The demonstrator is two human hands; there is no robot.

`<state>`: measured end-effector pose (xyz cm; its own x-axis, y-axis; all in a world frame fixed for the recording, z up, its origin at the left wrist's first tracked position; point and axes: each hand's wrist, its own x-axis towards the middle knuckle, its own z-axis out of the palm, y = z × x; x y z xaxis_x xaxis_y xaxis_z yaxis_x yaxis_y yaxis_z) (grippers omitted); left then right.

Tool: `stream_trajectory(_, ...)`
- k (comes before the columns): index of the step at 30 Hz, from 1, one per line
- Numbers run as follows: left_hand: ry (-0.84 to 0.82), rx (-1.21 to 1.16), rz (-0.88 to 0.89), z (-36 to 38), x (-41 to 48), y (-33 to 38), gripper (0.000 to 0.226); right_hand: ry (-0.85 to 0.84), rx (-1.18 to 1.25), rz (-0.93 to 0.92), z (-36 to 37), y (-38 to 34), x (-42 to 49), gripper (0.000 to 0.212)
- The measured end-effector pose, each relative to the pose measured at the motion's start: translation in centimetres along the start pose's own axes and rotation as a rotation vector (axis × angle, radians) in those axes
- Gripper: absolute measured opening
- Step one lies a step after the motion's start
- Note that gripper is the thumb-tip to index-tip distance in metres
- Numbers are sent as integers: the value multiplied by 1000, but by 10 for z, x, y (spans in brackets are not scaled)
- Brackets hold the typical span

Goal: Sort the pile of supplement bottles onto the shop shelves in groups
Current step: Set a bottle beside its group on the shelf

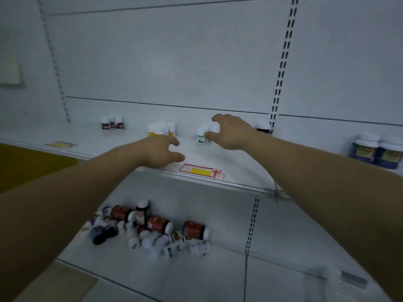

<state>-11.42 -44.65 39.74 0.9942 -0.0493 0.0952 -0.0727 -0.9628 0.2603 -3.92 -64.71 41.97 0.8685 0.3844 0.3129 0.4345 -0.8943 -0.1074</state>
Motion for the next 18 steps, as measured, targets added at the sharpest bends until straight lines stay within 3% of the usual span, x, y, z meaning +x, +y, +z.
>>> stream_trajectory(11,150,7,-346,-26,-133,-138,57,-82,131,-459,50,-234,26,66)
stream_trajectory(18,19,30,-546,13,-207,-181,59,-199,173,-654,98,-319,-8,64)
